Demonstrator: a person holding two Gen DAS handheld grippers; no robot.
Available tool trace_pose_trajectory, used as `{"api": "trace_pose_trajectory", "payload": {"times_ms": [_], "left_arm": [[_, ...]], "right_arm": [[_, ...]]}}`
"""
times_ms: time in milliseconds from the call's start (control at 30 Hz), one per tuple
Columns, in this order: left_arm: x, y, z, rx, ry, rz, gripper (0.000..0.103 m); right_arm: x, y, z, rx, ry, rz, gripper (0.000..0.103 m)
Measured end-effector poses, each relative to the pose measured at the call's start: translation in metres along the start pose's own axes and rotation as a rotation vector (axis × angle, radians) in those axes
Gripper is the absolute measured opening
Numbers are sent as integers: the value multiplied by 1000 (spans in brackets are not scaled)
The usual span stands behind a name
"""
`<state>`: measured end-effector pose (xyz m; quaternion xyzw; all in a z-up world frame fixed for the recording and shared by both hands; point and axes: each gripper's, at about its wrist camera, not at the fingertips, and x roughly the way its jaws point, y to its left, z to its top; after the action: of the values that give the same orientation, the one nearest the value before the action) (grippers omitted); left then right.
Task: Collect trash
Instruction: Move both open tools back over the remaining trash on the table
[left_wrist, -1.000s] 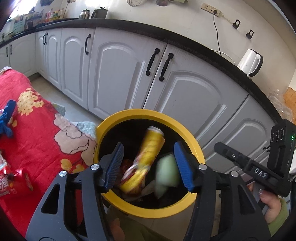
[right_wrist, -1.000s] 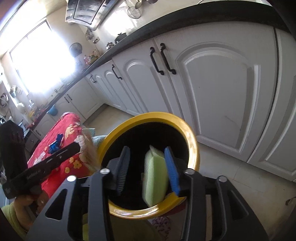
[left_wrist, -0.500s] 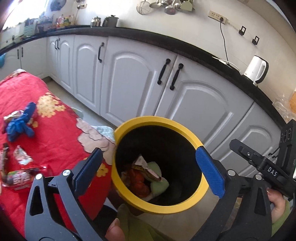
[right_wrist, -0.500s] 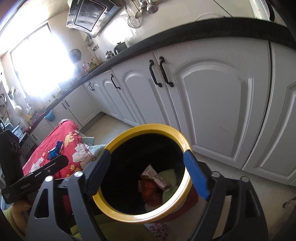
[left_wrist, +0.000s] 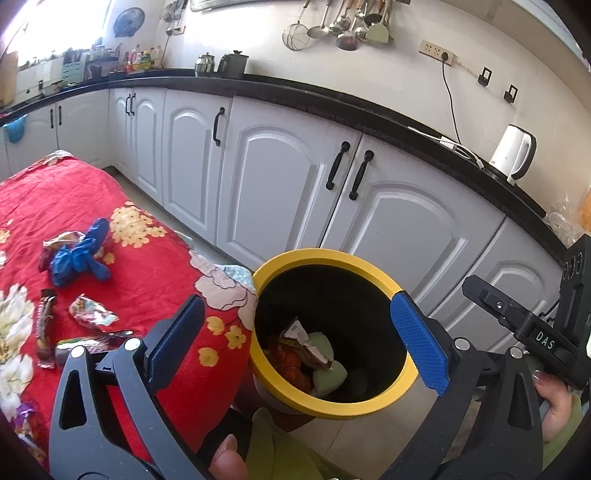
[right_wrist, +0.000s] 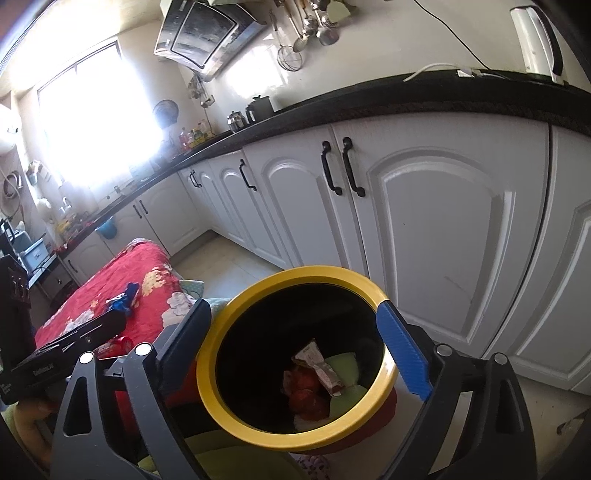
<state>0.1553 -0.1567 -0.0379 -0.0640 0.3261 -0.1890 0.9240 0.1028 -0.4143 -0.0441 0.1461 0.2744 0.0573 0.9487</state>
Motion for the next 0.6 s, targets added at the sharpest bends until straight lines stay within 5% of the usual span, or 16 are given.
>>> {"api": "trace_pose_trajectory", "payload": {"times_ms": [600], "left_arm": [[-59,39,1,-4,-94,106,92]], "right_arm": [[-6,66,2,-124,6,101,90]]}}
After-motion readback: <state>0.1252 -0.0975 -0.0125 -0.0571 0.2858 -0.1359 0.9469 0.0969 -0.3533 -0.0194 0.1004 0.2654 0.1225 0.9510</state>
